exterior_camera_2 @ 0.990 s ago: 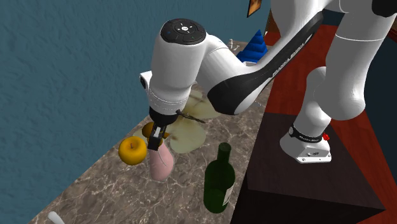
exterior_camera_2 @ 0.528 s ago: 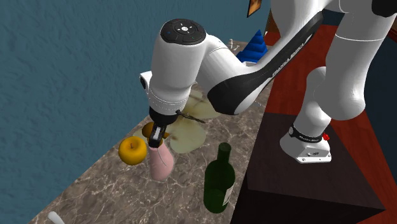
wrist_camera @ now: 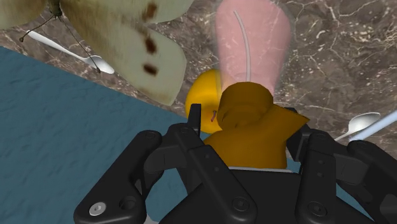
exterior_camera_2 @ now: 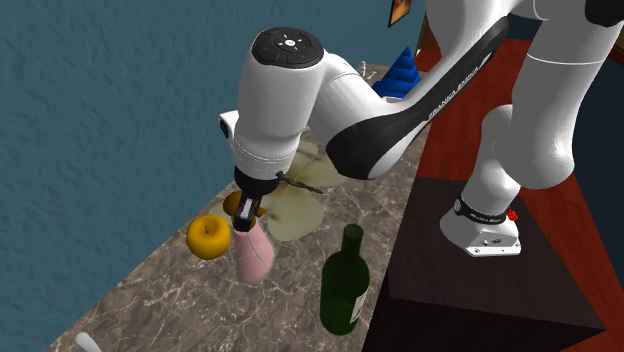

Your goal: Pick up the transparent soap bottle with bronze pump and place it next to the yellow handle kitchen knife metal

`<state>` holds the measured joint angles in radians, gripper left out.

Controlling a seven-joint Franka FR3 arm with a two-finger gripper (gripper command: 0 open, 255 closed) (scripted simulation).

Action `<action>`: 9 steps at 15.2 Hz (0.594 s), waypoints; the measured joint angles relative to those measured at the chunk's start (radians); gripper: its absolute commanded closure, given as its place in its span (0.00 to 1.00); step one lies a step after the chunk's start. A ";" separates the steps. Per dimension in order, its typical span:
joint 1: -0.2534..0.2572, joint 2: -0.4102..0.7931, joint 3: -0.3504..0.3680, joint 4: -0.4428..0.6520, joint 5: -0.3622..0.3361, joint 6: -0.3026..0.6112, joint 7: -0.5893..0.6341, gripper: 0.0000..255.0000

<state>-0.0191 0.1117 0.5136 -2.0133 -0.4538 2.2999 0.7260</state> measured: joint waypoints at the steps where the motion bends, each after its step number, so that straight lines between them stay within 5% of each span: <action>1: 0.000 -0.002 0.001 0.008 0.005 -0.009 -0.005 1.00; 9: -0.004 -0.046 0.008 0.062 0.061 -0.091 -0.061 1.00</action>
<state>-0.0233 0.0653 0.5214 -1.9510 -0.3930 2.2085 0.6648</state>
